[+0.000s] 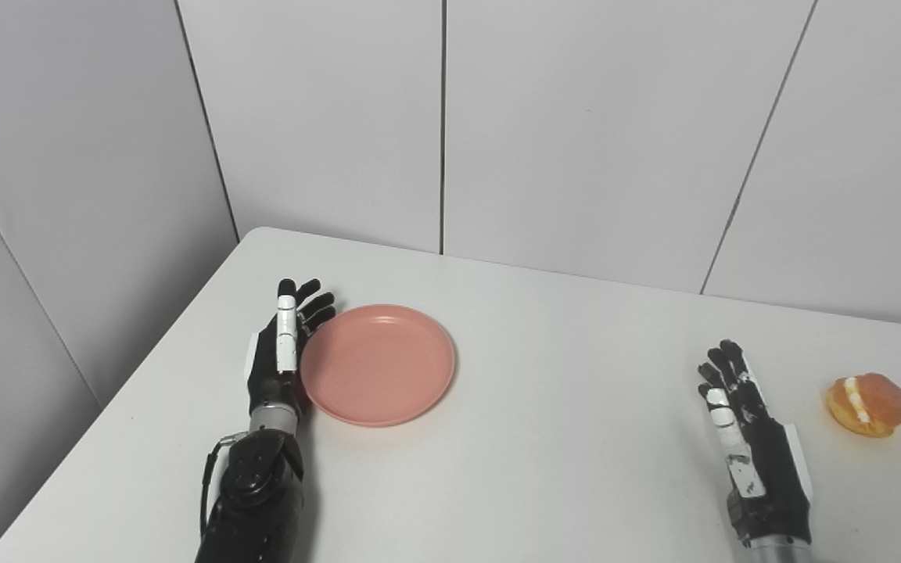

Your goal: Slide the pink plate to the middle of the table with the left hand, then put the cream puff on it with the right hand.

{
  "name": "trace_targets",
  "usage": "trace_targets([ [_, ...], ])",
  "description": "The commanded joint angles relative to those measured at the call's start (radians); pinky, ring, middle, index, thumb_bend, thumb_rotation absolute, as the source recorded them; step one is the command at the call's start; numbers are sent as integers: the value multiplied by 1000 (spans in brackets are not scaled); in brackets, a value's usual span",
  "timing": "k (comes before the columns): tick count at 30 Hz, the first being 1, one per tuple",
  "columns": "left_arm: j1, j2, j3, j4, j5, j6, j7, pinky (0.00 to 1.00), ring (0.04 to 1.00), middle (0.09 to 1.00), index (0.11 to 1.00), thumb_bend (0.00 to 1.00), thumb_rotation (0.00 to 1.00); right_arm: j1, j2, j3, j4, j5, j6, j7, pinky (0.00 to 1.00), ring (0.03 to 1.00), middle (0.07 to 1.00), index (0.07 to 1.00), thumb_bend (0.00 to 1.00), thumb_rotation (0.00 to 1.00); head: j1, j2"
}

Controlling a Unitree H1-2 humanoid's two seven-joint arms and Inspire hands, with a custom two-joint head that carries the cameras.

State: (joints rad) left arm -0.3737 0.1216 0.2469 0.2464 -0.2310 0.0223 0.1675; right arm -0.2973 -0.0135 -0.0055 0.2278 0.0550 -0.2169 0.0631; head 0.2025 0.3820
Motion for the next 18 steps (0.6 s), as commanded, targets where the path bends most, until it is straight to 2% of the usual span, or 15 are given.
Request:
trace_targets([
  [1, -11, 4, -9, -30, 11, 10, -19, 820, 804, 786, 780, 720, 1000, 49, 19, 5, 25, 0, -23, -6, 931, 918, 931, 947, 519, 765, -5, 3],
  [6, 3, -4, -25, -73, -12, 50, -47, 839, 824, 806, 798, 738, 1000, 47, 33, 12, 11, -7, 8, -12, 943, 933, 948, 963, 525, 759, -63, 30],
  [12, 21, -19, -44, -88, -24, 48, -84, 869, 854, 835, 823, 687, 1000, 45, 55, 20, -3, -41, 33, -46, 931, 938, 951, 950, 626, 762, -107, 52],
  [15, 36, -25, -74, -90, -22, 47, -120, 886, 858, 840, 827, 675, 1000, 41, 62, 25, -12, -49, 52, -52, 938, 946, 958, 962, 626, 773, -125, 65],
  [18, 49, -47, -89, -117, -24, 68, -121, 891, 855, 838, 822, 672, 1000, 37, 71, 29, -23, -66, 69, -70, 931, 940, 952, 958, 610, 774, -151, 81],
])
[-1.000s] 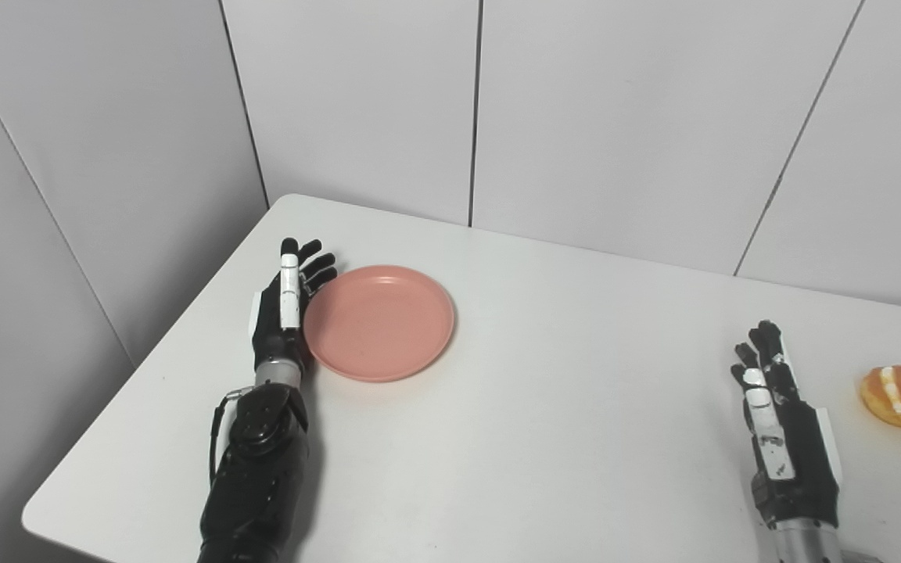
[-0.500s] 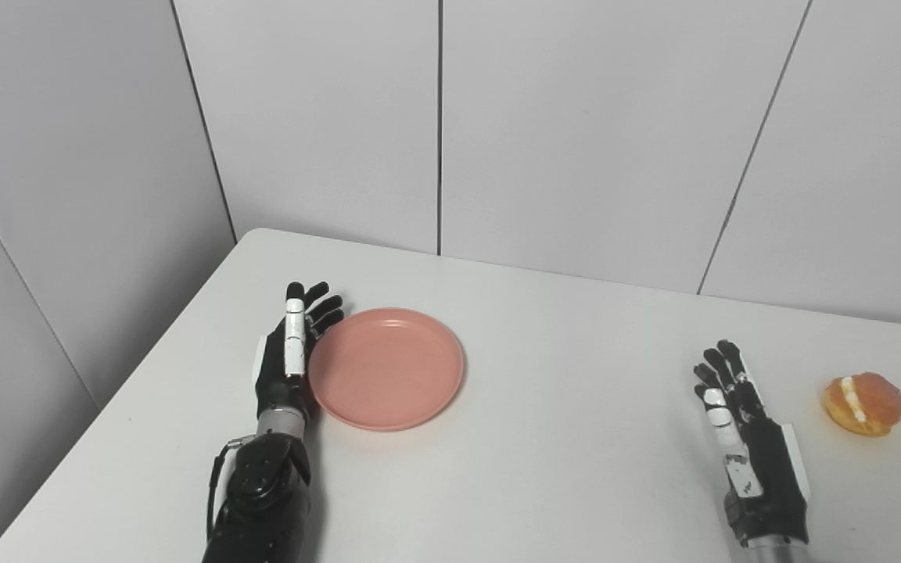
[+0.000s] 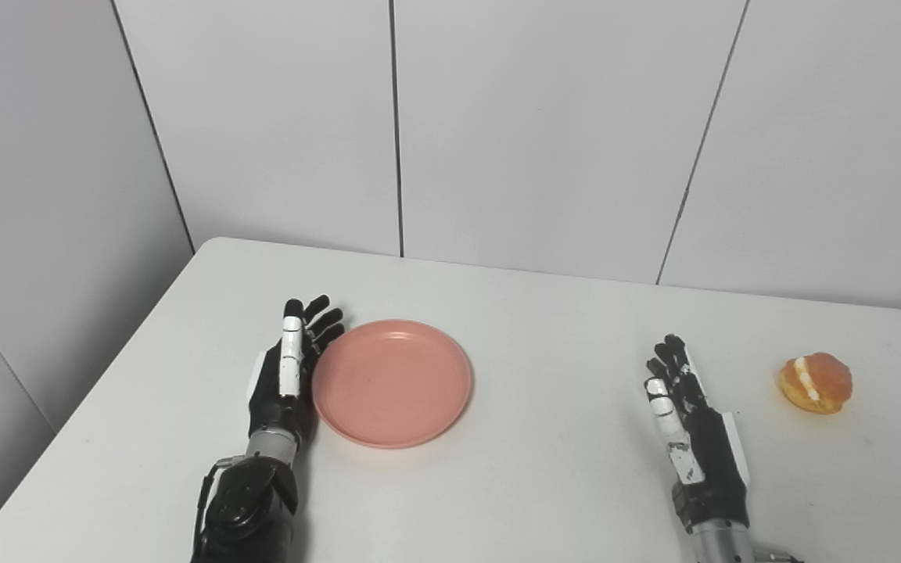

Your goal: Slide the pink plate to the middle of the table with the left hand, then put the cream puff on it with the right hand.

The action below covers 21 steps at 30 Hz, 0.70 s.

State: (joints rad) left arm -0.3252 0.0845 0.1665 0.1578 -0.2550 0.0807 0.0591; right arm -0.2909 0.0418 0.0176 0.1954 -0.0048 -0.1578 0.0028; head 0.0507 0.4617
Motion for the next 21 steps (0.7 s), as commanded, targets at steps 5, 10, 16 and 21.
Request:
trace_targets([
  [5, 21, -20, -39, -64, 13, 25, -31, 892, 864, 849, 831, 692, 1000, 23, 24, 18, 4, -34, 25, -25, 922, 934, 947, 949, 596, 795, -57, 38],
  [10, 43, -21, -63, -113, 0, 70, -57, 913, 889, 877, 869, 688, 1000, 19, 26, 41, -14, -82, 44, -39, 913, 939, 956, 959, 549, 896, -97, 70],
  [16, 58, -34, -65, -142, -7, 87, -71, 900, 893, 887, 871, 708, 1000, 10, 32, 51, -36, -93, 69, -37, 909, 950, 963, 965, 518, 920, -140, 104],
  [21, 69, -43, -73, -158, -17, 91, -90, 914, 899, 889, 874, 702, 1000, 1, 28, 59, -54, -78, 102, -15, 947, 979, 991, 993, 536, 944, -163, 128],
])
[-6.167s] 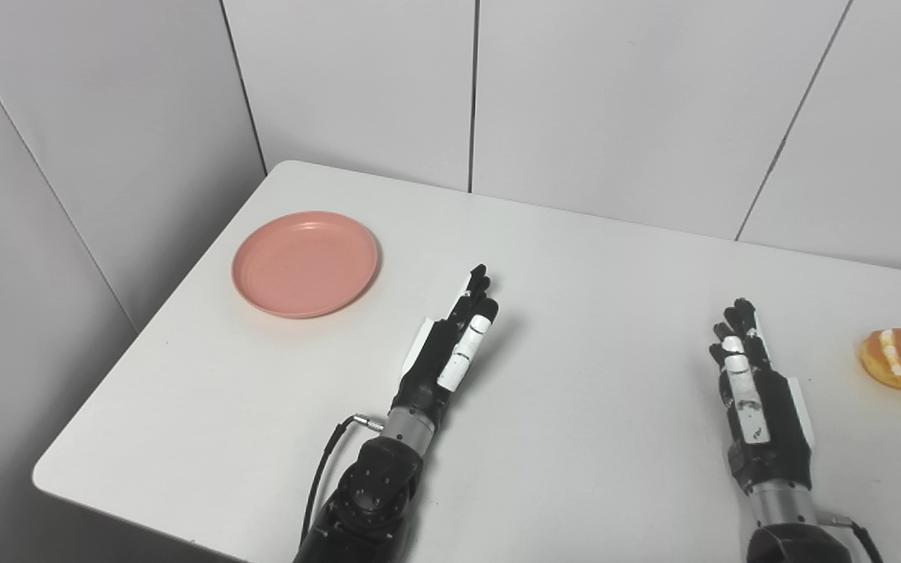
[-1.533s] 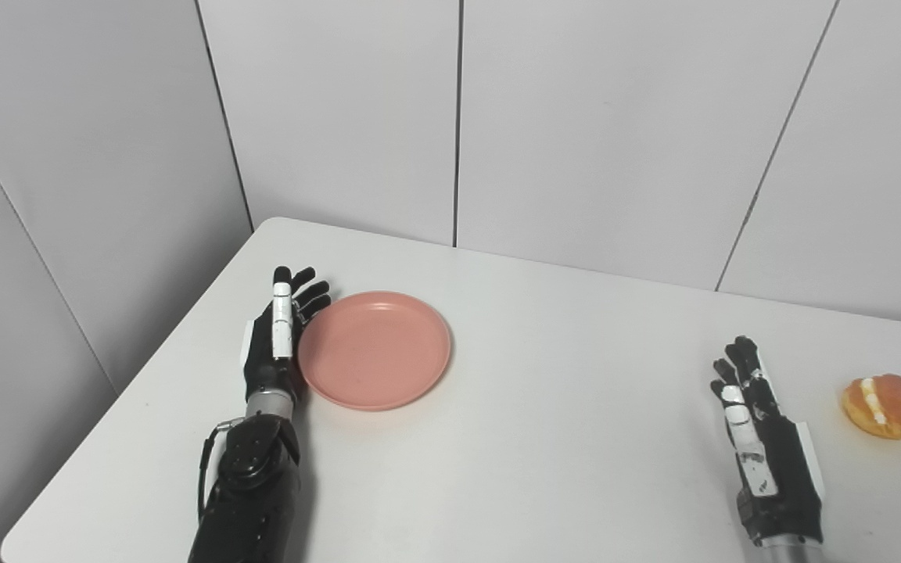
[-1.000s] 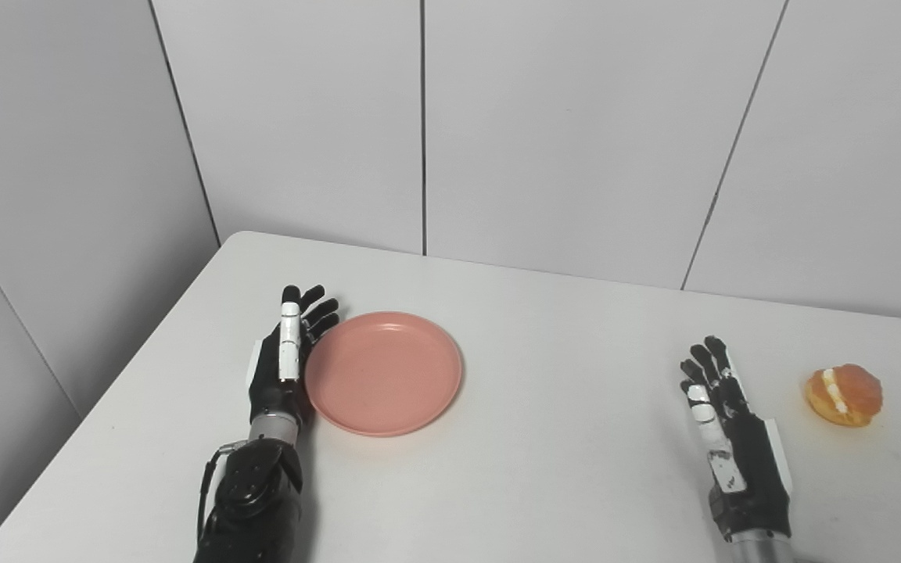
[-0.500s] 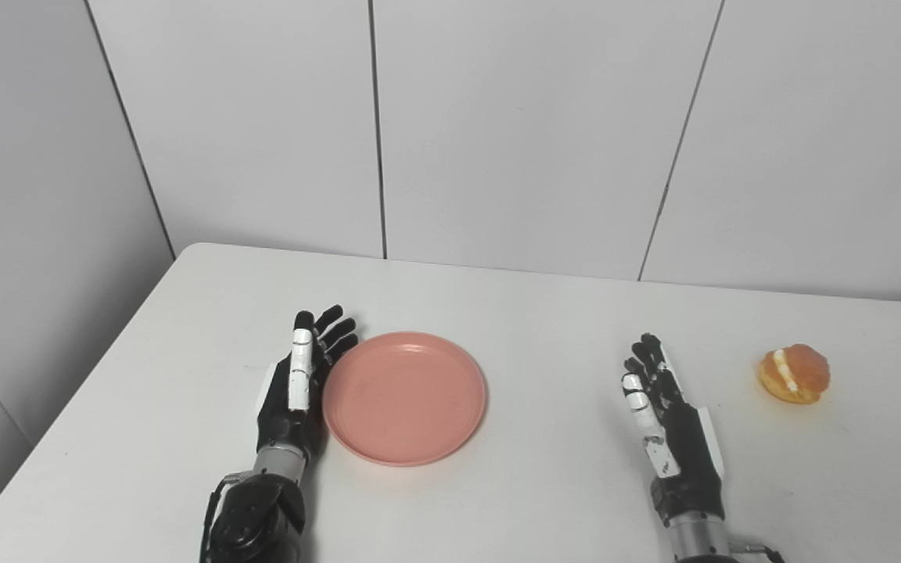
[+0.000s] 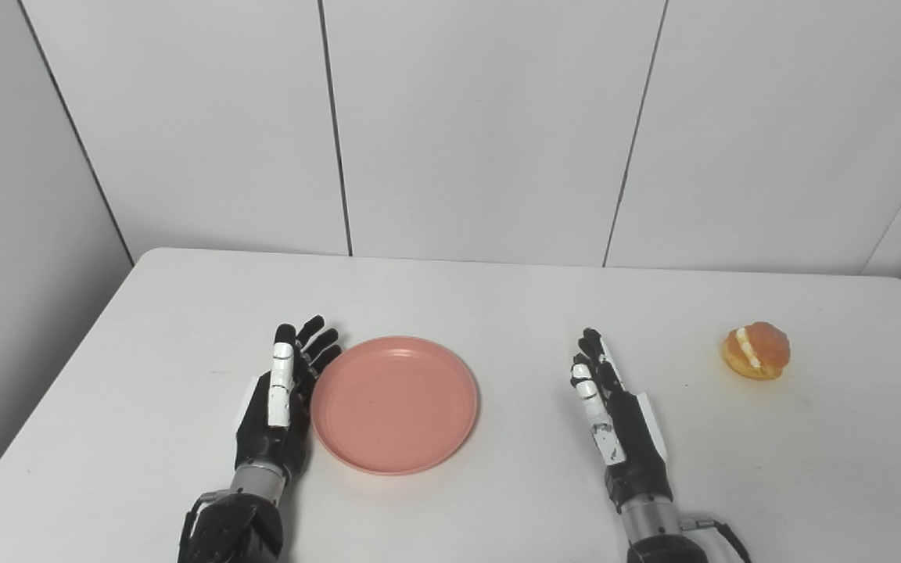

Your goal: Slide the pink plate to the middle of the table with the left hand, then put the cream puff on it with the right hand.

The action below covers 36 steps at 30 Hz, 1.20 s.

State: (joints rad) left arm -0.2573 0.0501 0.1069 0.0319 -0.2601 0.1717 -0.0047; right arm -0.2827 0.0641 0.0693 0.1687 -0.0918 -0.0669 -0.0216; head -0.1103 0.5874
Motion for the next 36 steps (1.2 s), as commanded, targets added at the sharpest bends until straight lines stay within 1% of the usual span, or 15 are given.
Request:
trace_targets([
  [1, 7, -9, -22, -37, -5, -5, -33, 916, 900, 889, 875, 700, 1000, -9, 7, 7, -30, 9, 19, 9, 949, 982, 993, 995, 540, 945, -6, 10],
  [3, 17, -15, -34, -48, 5, -4, -36, 918, 906, 896, 889, 684, 1000, -12, 10, 4, -29, 14, 20, 9, 946, 983, 994, 997, 537, 946, -6, 13],
  [4, 21, -18, -39, -54, 8, 1, -33, 896, 892, 881, 875, 679, 1000, -13, 11, 2, -27, 18, 16, 10, 941, 976, 988, 994, 534, 922, -6, 13],
  [7, 38, -26, -64, -72, 29, 11, -29, 891, 887, 879, 874, 680, 1000, -14, 9, 3, -25, 18, 12, 11, 934, 970, 983, 993, 543, 916, -4, 16],
  [10, 53, -43, -77, -85, 38, 13, -25, 883, 875, 872, 864, 682, 1000, -12, 5, 3, -35, 23, 22, 16, 934, 972, 981, 992, 559, 921, -1, 21],
  [14, 71, -58, -90, -98, 53, 2, -21, 871, 862, 857, 844, 672, 986, -6, 5, 5, -48, 26, 28, 16, 937, 970, 979, 992, 553, 918, -5, 24],
  [18, 74, -56, -103, -89, 56, -23, -44, 877, 869, 865, 855, 678, 987, -6, 2, 6, -52, 36, 32, 22, 945, 973, 980, 993, 552, 908, -12, 32],
  [20, 79, -51, -111, -95, 47, -20, -62, 909, 893, 888, 880, 703, 998, -6, 1, 8, -56, 37, 36, 25, 949, 974, 982, 996, 554, 913, -12, 32],
  [24, 88, -54, -126, -106, 43, -9, -87, 953, 923, 917, 910, 717, 1000, -8, 2, 8, -53, 34, 33, 20, 943, 967, 974, 991, 558, 904, -19, 42],
  [27, 92, -59, -134, -116, 42, 10, -88, 969, 940, 934, 926, 717, 1000, -10, 1, 9, -52, 40, 32, 25, 950, 971, 977, 993, 568, 908, -23, 44],
  [30, 97, -57, -147, -116, 50, 2, -94, 976, 943, 937, 932, 709, 1000, -9, 1, 13, -60, 30, 39, 21, 943, 968, 974, 990, 575, 922, -24, 46],
  [34, 101, -50, -159, -108, 50, -10, -109, 998, 954, 952, 950, 722, 1000, -9, 2, 13, -61, 36, 41, 22, 949, 972, 977, 994, 572, 908, -25, 47],
  [36, 105, -51, -166, -114, 51, 1, -111, 996, 959, 957, 955, 734, 1000, -9, 0, 13, -62, 37, 40, 23, 947, 971, 976, 995, 570, 907, -18, 47],
])
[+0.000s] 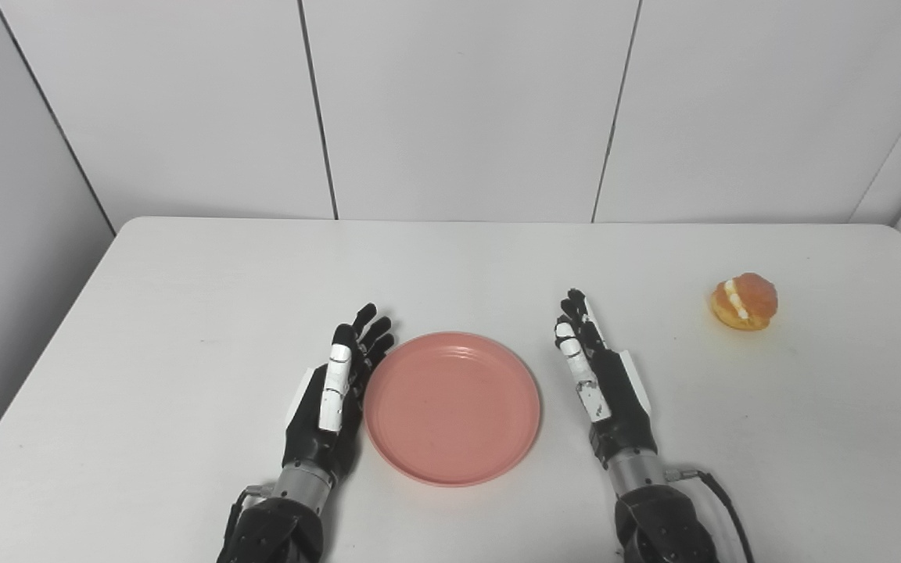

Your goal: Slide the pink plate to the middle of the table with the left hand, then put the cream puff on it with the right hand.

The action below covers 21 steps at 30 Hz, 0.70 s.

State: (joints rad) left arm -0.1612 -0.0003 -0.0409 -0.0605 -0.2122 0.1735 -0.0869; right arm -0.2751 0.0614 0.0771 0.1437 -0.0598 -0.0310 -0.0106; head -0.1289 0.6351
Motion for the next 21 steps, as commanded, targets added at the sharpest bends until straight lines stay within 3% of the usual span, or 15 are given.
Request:
trace_targets([
  [1, 11, -3, -24, -25, 9, 1, -27, 995, 960, 959, 957, 737, 1000, -16, 2, 4, -38, 4, 4, 10, 947, 970, 975, 996, 569, 905, 8, -1],
  [5, 17, -11, -34, -24, 22, -12, -20, 992, 960, 960, 958, 720, 1000, -12, 3, 2, -44, 0, 2, 4, 924, 956, 967, 987, 534, 902, 12, -1],
  [11, 19, -7, -37, -18, 13, -37, -40, 1000, 999, 998, 997, 686, 1000, -8, 5, -2, -47, 1, -6, 0, 914, 935, 959, 970, 556, 889, 3, -7],
  [21, 2, -8, -11, 66, 84, -202, 2, 1000, 1000, 1000, 1000, 676, 1000, -16, 7, -22, -68, -18, -10, -36, 897, 918, 941, 941, 623, 838, 1, -19],
])
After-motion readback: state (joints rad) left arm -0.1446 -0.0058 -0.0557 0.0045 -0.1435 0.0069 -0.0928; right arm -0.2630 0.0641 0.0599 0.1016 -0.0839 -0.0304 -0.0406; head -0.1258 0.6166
